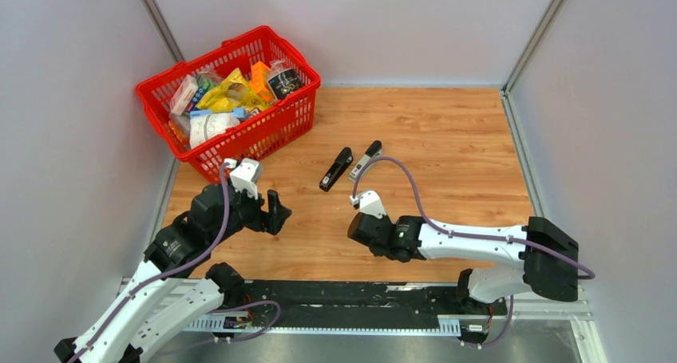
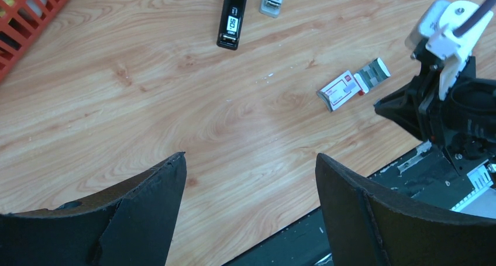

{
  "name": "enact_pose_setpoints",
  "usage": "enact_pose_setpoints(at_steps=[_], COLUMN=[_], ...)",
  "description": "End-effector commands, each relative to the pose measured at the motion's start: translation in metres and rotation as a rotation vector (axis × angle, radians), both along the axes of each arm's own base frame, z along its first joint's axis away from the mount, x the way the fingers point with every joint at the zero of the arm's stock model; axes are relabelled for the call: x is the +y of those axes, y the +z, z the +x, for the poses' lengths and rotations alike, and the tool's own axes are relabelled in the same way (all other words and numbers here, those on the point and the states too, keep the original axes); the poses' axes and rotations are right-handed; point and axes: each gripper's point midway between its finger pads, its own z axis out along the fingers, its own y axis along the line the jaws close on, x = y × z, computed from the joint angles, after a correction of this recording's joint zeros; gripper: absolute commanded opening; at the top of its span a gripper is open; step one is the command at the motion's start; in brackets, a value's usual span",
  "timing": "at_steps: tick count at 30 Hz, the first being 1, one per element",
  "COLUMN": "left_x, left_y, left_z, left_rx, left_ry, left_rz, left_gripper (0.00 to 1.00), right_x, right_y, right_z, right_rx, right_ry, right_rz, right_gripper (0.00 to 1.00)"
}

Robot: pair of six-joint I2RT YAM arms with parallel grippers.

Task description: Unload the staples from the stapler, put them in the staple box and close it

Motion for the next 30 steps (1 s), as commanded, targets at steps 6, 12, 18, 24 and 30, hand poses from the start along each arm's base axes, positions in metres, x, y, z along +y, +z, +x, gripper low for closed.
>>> enact_pose_setpoints(at_steps=[6, 12, 18, 24, 30], left_x=[-0.004, -0.004, -0.004, -0.003, -0.003], left_y=[0.004, 0.004, 0.004, 0.003, 0.003], left_z=[0.003, 0.003, 0.003, 0.003, 0.002], left_rx=[-0.022, -0.022, -0.023, -0.024, -0.023], left_ry=[-0.012, -0.012, -0.014, -0.014, -0.015], left_rz=[-0.015, -0.015, -0.015, -0.012, -0.013], left_gripper=[0.89, 0.89, 0.89, 0.89, 0.89], right_x=[-0.053, -0.064, -0.063, -0.06, -0.056], right_y=[-0.004, -0.006, -0.012, -0.02, -0.025], right_z=[0.03, 0.045, 0.053, 0.058, 0.061], right_rx=[-0.002, -0.008, -0.001, 0.008, 0.016], right_ry=[-0.283, -0.346, -0.366, -0.371, -0.373], right_rz=[0.0, 0.004, 0.006, 0.001, -0.009], right_gripper=[0.15, 0.16, 0.15, 0.15, 0.17])
